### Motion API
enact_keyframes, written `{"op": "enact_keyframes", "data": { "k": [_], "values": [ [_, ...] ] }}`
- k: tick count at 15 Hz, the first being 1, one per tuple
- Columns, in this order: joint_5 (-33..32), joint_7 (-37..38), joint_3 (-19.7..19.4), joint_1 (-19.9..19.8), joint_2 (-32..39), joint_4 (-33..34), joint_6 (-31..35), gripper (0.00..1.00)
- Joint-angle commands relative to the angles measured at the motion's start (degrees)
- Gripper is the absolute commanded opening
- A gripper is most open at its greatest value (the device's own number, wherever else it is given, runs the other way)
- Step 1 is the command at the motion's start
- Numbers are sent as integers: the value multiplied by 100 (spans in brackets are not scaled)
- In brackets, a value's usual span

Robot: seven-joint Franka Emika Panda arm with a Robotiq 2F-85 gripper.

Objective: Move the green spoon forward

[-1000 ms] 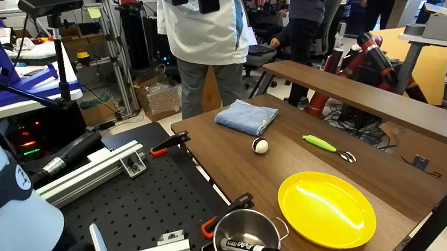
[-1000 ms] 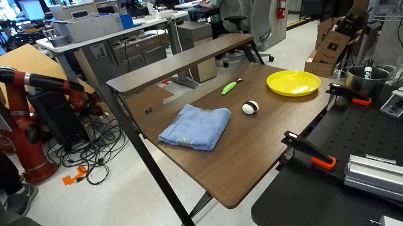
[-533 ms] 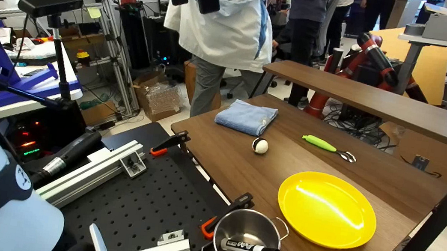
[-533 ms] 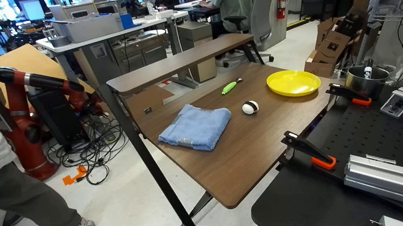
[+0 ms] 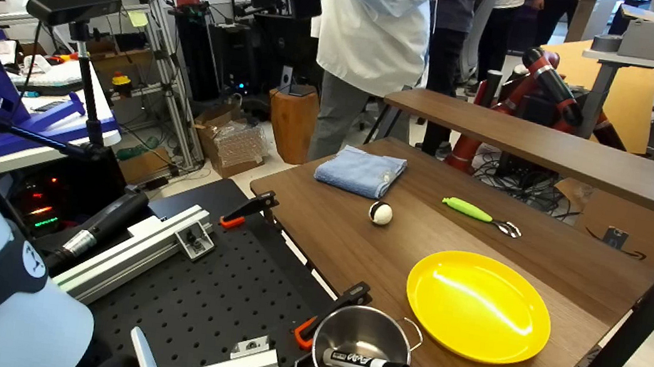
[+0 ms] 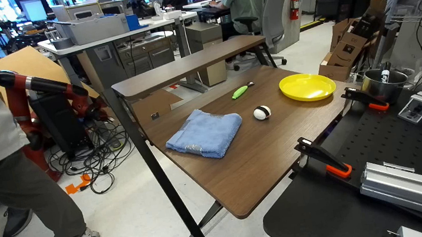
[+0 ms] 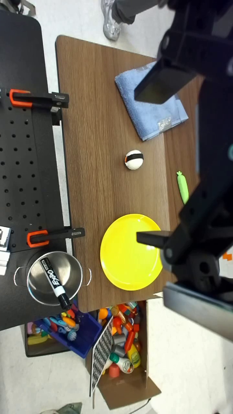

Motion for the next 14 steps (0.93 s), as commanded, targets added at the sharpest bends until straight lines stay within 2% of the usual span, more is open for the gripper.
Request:
{"op": "enact_keyframes", "data": {
  "k": [1, 12, 14],
  "values": [
    [35, -27, 37, -39, 6, 12, -13, 100],
    [35, -27, 37, -39, 6, 12, -13, 100],
    [-147, -155, 101, -19, 146, 67, 14, 100]
  ]
}}
